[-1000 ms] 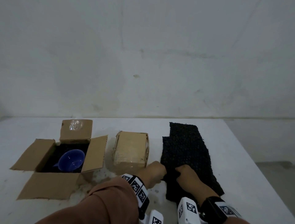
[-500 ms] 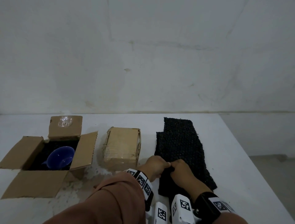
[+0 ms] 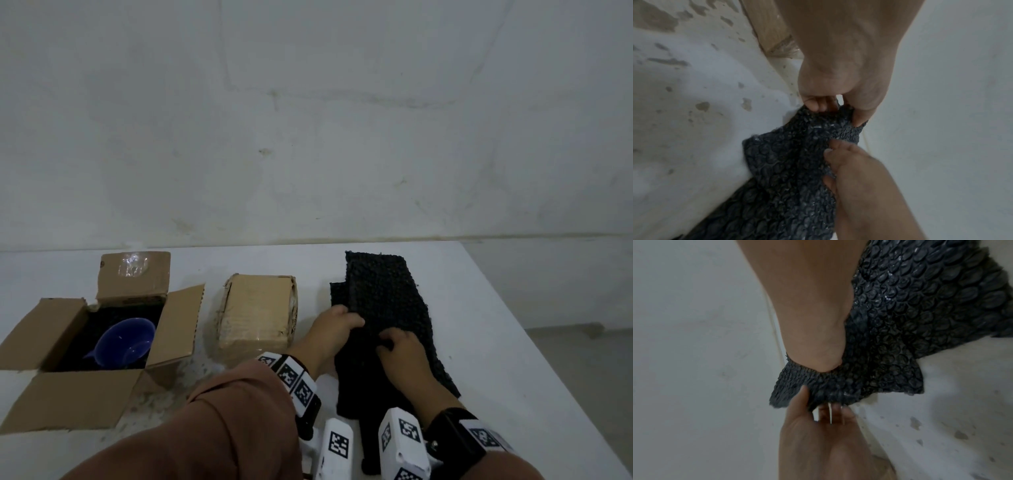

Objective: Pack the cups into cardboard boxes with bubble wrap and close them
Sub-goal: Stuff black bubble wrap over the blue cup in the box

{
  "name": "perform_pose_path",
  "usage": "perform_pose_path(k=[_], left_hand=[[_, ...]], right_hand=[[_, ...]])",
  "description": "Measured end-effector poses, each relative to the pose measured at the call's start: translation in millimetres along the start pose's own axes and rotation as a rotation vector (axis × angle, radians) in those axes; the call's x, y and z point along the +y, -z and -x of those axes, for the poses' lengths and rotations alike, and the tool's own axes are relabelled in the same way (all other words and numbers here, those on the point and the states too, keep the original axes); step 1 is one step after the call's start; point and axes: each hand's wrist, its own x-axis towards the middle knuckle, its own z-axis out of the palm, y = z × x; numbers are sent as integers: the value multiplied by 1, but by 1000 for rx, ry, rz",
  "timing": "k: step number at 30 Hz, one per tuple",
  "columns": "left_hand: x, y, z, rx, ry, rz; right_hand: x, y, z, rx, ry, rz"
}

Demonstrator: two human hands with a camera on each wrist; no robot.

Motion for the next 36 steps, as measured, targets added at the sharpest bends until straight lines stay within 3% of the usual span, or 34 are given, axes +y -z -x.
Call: perform_pose_path(k=[2,4,6,9,11,14,17,20,23,26,28,30,33,36], left_hand=[[17,7,8,-35,-26,176],[31,18,17,-53,-45,364],[46,33,29,-45,-50,478],[67,60,49,45,-115,504],[76,83,59,153,-210,430],[82,130,66,230,-330,284],[84,176,79,243,-385,-50],[87,199,89,361,-376,-508],[93,214,109,478,-427,-991],[102,230,125,467,-517,-1126],[105,242,134,494,-513,-922],[105,255,142,466,-490,-535],[101,275,150,381,-413,-54],[96,292,151,287,-346,202]], right_hand=[[-6,9,-3,97,-90,-188],[-18,18,-3,99,-212,-465],[-30,22,-7,-56,-300,-836],[-61,30,-3,-367,-298,-1328],[-85,35,1,-339,-210,-1454],[-120,41,2,-274,73,-1327],[-154,45,6,-205,259,-836],[-188,44,10,-20,448,-360],[-235,36,24,14,619,-280],[-275,28,39,-23,700,-255],[-293,22,45,2,689,-340],[-303,16,50,-78,591,-554],[-307,-6,52,-403,353,-836],[-310,-29,55,-726,331,-859]])
